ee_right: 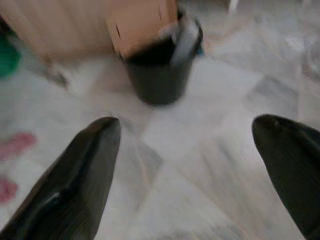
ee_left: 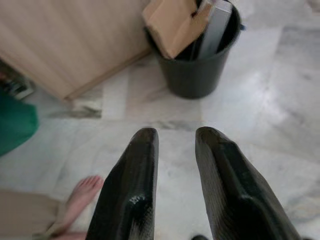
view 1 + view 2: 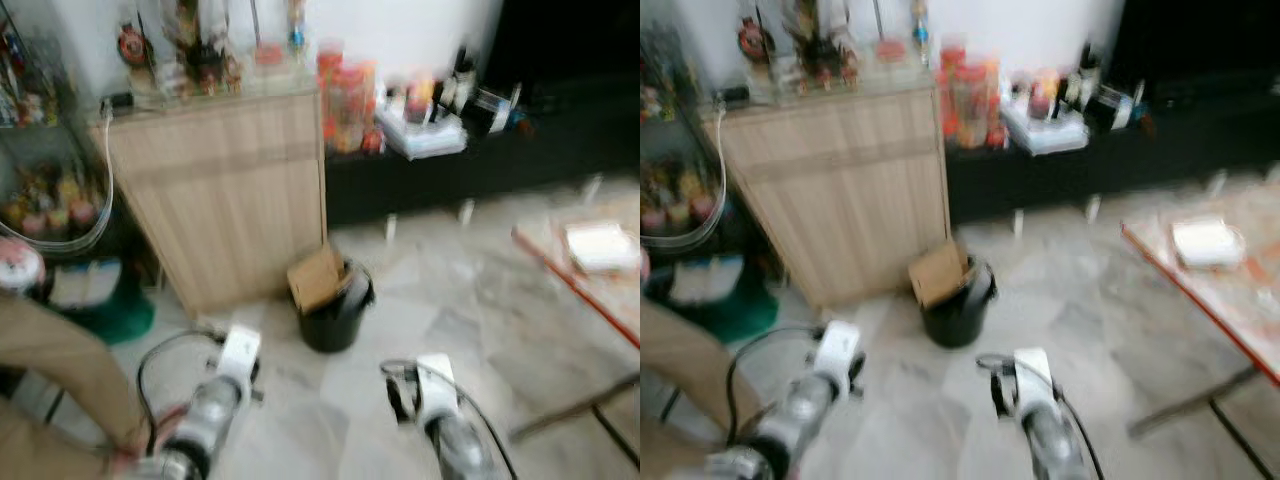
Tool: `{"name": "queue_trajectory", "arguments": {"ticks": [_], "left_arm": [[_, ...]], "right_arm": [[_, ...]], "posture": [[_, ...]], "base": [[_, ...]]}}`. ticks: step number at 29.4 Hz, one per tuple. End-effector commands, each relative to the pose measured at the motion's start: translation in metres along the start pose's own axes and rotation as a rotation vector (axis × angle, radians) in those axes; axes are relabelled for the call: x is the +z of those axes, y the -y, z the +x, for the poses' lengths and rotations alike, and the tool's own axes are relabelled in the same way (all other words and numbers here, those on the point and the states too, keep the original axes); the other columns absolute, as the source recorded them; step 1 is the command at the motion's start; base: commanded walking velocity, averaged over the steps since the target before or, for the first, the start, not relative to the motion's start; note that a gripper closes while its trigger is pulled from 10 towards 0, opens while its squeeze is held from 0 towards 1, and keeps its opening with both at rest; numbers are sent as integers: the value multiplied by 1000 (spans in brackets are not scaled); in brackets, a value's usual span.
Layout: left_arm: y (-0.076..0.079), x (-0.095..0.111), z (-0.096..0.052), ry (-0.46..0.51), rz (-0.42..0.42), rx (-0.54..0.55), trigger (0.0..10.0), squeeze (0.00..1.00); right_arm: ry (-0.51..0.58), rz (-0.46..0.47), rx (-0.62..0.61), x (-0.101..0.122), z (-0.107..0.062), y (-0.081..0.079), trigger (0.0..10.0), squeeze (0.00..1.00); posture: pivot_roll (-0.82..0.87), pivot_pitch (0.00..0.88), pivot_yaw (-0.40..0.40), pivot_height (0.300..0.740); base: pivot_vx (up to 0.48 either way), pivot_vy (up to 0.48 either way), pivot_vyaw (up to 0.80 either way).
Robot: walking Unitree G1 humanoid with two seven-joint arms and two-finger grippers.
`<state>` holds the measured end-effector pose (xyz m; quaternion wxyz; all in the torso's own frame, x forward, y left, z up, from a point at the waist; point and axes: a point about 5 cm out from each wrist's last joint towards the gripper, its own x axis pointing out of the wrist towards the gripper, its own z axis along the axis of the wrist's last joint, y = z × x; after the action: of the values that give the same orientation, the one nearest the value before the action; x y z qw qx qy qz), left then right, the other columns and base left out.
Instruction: Picking trash to rubbish bin
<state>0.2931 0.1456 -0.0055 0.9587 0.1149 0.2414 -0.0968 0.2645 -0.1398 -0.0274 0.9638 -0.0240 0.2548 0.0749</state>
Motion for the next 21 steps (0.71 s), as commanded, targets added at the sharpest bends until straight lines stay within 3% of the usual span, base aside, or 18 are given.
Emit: {"name": "queue_trajectory", "arguments": {"ticks": [1, 3, 7, 8, 9, 14, 21], "left_arm": [[1, 10, 3, 38, -9, -9, 10000, 0], [0, 41, 9, 154, -45, 9, 10000, 0], [-3, 50, 10, 190, -47, 21, 10000, 0], [-5, 59, 11, 221, -109, 35, 10000, 0], [-10, 78, 13, 287, -228, 63, 10000, 0], [-3, 116, 15, 399, -301, 51, 10000, 0], [5, 146, 13, 514, -236, 29, 10000, 0]], "right_arm": [[45, -14, -2, 10, 2, 4, 10000, 0], [211, -31, 28, 53, 13, -3, 10000, 0], [269, -40, 41, 67, 15, -6, 10000, 0], [319, -41, 46, 80, 16, -7, 10000, 0], [414, -38, 53, 105, 17, -11, 10000, 0], [510, -12, 50, 133, 18, -14, 10000, 0], [560, -26, 60, 143, 16, -19, 10000, 0]], "posture": [[-87, 13, 25, 740], [-88, 12, 25, 740], [-87, 14, 26, 740], [-84, 14, 28, 740], [-84, 13, 30, 740], [-82, 8, 37, 740], [-87, 4, 38, 740]], "base": [[0, 0, 0], [0, 0, 0], [0, 0, 0], [0, 0, 0], [0, 0, 0], [0, 0, -404], [0, 0, -800]]}}
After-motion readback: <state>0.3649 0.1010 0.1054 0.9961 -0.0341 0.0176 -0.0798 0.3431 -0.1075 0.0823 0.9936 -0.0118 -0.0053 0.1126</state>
